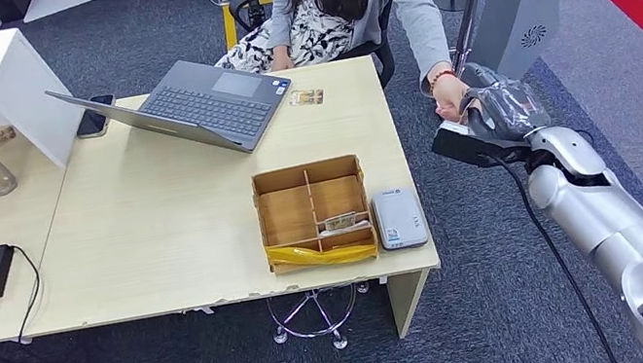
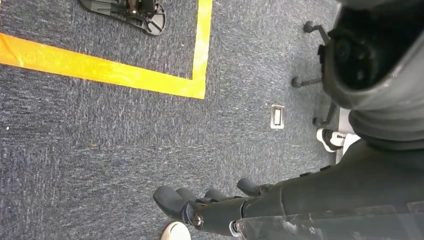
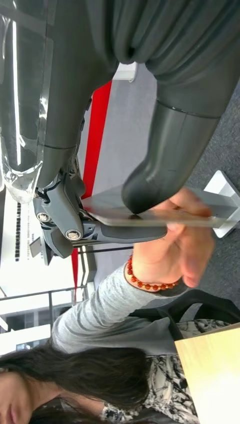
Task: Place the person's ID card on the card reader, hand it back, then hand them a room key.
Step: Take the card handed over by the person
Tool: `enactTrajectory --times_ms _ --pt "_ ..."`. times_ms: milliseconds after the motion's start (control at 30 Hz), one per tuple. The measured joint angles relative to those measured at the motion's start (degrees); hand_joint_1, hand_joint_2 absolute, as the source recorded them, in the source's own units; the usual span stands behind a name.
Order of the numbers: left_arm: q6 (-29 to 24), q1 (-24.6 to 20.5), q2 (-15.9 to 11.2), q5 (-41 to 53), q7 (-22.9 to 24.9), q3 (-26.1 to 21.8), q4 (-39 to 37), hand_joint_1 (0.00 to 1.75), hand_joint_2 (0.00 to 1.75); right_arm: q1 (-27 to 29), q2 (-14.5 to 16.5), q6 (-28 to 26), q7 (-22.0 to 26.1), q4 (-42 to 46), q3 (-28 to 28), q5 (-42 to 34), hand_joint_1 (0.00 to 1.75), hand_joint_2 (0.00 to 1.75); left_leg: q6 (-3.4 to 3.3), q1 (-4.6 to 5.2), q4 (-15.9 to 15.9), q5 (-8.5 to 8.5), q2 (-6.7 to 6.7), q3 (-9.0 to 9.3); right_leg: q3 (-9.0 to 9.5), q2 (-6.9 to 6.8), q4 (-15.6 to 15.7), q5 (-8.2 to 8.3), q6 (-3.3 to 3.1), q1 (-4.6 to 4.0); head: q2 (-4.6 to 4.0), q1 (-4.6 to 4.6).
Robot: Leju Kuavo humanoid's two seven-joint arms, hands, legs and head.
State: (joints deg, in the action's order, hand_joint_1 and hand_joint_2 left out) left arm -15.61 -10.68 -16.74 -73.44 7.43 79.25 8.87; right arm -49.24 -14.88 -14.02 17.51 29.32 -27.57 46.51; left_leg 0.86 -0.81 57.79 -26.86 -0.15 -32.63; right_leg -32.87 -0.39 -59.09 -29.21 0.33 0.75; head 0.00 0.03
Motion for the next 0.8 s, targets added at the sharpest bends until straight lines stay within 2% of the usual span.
enactTrajectory --times_ms 400,800 --pt "-0.9 0.0 0.0 -0.4 0.2 0.0 0.0 0.0 0.0 0.8 0.3 -2.2 1.4 0.2 -0.2 -1.7 1.75 1.75 0.0 0.0 0.0 0.0 0.0 0.0 0.01 -0.01 0.0 0.0 0.0 0.0 0.0 0.0" --pt "-1.2 0.0 0.2 -0.4 0.6 0.0 0.0 0.0 0.0 7.2 0.8 0.5 -0.1 6.6 -1.8 -3.2 1.75 1.75 0.0 0.0 0.0 0.0 -0.01 -0.01 0.0 -0.01 0.0 0.0 0.0 -0.01 0.0 0.0"
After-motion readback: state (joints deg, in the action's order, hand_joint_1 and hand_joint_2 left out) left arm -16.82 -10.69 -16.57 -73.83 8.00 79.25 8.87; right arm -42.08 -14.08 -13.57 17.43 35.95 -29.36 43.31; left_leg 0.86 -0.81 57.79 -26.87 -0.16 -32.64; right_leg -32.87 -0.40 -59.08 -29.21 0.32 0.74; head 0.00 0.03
